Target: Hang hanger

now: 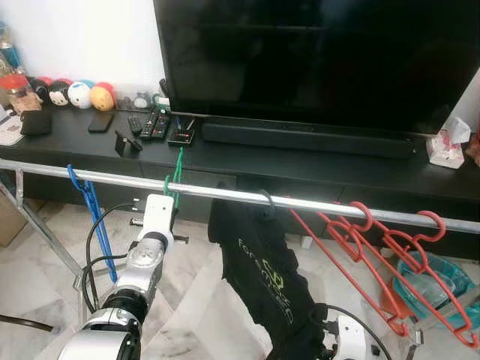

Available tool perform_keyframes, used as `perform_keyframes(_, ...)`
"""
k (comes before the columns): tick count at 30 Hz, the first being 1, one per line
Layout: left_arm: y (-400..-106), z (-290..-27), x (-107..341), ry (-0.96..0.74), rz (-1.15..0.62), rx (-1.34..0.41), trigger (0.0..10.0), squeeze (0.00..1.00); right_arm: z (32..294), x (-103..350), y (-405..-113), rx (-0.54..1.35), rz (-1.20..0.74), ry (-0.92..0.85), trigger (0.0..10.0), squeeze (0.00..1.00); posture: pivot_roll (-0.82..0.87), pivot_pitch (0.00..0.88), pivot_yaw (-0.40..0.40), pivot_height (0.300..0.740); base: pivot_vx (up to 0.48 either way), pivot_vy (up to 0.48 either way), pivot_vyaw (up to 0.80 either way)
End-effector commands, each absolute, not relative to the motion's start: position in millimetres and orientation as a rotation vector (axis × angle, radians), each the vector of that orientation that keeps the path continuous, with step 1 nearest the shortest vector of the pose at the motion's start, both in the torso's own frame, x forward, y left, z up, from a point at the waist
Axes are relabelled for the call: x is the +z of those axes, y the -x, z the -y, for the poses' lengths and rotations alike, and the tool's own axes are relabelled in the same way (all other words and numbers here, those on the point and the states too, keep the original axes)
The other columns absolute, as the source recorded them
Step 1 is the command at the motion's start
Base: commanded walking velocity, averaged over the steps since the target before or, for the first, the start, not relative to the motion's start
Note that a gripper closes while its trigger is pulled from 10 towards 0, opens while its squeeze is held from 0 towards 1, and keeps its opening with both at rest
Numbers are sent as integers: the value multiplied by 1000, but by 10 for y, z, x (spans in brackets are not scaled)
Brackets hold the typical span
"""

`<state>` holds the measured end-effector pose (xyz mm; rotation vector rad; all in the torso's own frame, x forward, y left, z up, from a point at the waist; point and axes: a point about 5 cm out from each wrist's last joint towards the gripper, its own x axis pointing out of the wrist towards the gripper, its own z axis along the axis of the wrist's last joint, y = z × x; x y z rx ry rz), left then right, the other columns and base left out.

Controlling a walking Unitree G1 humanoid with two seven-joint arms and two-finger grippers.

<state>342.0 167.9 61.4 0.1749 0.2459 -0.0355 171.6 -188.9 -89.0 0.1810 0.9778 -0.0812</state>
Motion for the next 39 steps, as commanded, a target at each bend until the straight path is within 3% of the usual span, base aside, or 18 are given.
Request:
perform_keyframes(1, -3233, -1684, 308, -191, -393, -50, 10000, 0, 1884, -893, -1712, -76, -984, -178, 10000, 0, 32, 0, -30, 740, 0, 0, 0)
perform_keyframes(21, -2933, -1927, 292, -185, -293, -24, 10000, 0, 1893, -888, -1721, -93, -978, -183, 10000, 0, 47, 0, -30, 740, 0, 0, 0)
perform_keyframes(22, -2937, -1927, 304, -181, -290, -23, 10000, 235, 1892, -888, -1722, -92, -978, -183, 10000, 0, 47, 0, -30, 740, 0, 0, 0)
perform_keyframes(23, -2944, -1924, 317, -180, -286, -22, 10000, 871, 1892, -888, -1721, -94, -977, -184, 10000, 0, 47, 0, -30, 740, 0, 0, 0)
perform_keyframes(24, -2955, -1911, 337, -181, -281, -22, 10000, 1000, 1892, -889, -1720, -95, -977, -185, 10000, 0, 42, 0, -28, 740, 0, 0, 0)
perform_keyframes(32, -2997, -1879, 421, -168, -241, -17, 10000, 1000, 1888, -891, -1716, -97, -978, -186, 10000, 0, 41, 0, -27, 740, 0, 0, 0)
perform_keyframes(39, -2996, -1864, 611, -159, -107, -10, 10000, 1000, 1887, -890, -1717, -98, -974, -186, 10000, 0, 42, 0, -26, 740, 0, 0, 0)
